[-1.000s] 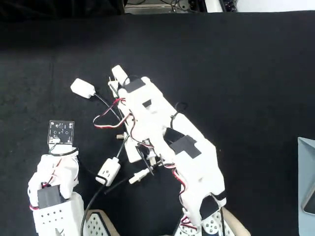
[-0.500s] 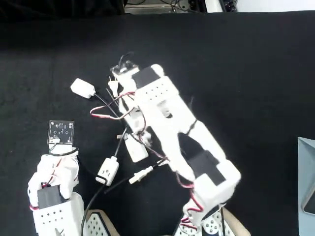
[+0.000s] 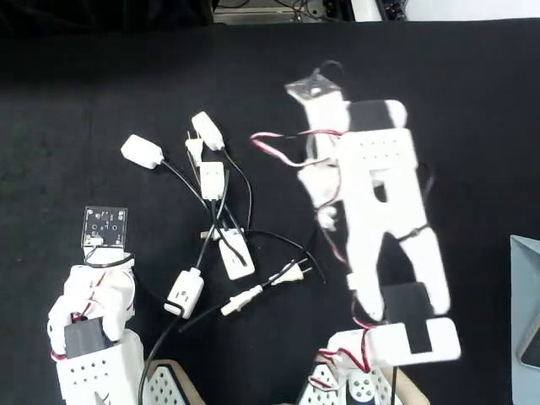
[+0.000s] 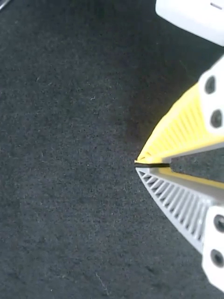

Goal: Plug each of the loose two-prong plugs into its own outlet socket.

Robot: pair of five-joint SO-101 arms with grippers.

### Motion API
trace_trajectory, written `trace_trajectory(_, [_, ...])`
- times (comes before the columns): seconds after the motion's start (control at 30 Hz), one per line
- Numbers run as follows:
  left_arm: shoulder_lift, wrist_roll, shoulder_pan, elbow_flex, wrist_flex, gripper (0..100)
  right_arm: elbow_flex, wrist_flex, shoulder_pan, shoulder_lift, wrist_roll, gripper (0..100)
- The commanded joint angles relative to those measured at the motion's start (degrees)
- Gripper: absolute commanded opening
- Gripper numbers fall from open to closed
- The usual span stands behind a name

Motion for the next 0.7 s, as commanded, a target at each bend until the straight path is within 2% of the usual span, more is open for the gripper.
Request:
trace_trajectory(0.0, [-0.26, -0.7, -0.04, -0.48, 0.0, 3, 3.82, 0.62, 3.87, -4.88, 3.43, 1.1])
trace_trajectory(0.23, [-0.26, -0.7, -0.04, -0.48, 0.0, 3, 23.69, -14.68, 6.68, -12.7, 7.21, 1.1])
trace_trajectory(0.43, [-0.26, -0.7, -0.04, -0.48, 0.0, 3, 35.3, -27.69, 6.51, -12.79, 7.21, 1.1])
trace_trajectory(0.67, [-0.26, -0.7, -0.04, -0.48, -0.09, 3, 38.29, -31.82, 6.15, -8.84, 7.21, 1.2])
